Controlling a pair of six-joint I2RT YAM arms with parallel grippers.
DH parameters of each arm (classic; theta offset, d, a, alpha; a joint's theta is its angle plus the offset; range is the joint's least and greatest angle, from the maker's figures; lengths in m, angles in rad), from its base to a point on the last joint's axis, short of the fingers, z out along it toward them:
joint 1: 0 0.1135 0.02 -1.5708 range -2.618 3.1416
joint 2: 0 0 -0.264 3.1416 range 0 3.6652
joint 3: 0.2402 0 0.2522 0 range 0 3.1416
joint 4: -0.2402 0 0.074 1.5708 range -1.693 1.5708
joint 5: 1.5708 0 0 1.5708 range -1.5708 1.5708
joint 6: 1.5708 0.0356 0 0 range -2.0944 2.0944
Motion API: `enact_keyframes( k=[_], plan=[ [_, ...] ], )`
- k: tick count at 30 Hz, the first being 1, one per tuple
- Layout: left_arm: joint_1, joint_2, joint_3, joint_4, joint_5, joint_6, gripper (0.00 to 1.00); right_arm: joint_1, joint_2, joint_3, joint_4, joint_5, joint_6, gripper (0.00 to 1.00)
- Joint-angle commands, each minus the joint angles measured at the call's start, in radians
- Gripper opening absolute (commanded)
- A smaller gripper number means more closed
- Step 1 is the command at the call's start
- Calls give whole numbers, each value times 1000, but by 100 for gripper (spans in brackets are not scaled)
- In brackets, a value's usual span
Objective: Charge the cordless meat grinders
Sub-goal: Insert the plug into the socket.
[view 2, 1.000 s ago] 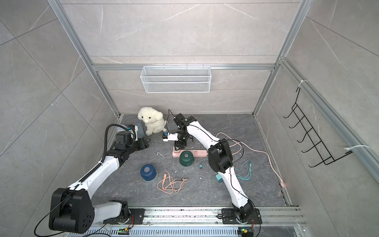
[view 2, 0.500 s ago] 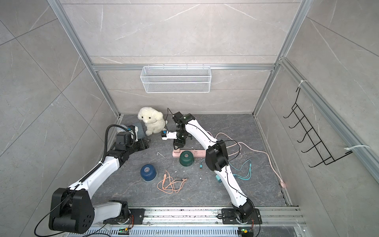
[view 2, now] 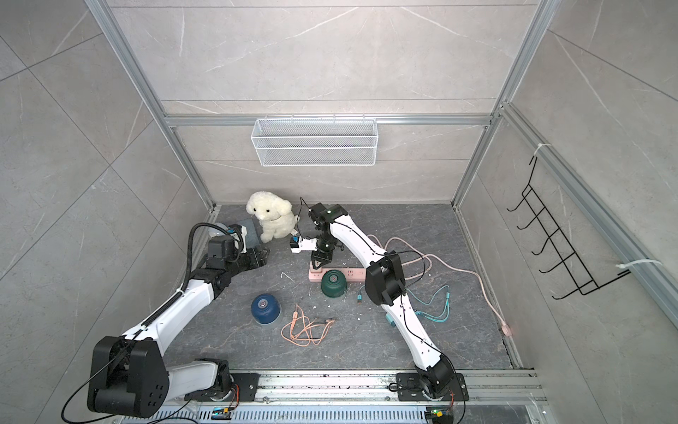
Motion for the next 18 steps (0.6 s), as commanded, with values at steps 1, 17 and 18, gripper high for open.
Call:
enact_keyframes(
  k=[1,17,18],
  plan=[
    [6,-15,-1,12,-3,13,76,16,26,-11,-29,20,-13,20],
    [6,-21,-1,5,-8,19,75,42,72,-167,-18,214,-16,17],
    [6,-21,0,3,-8,22,76,52,68,-172,2,219,-15,17]
  ],
)
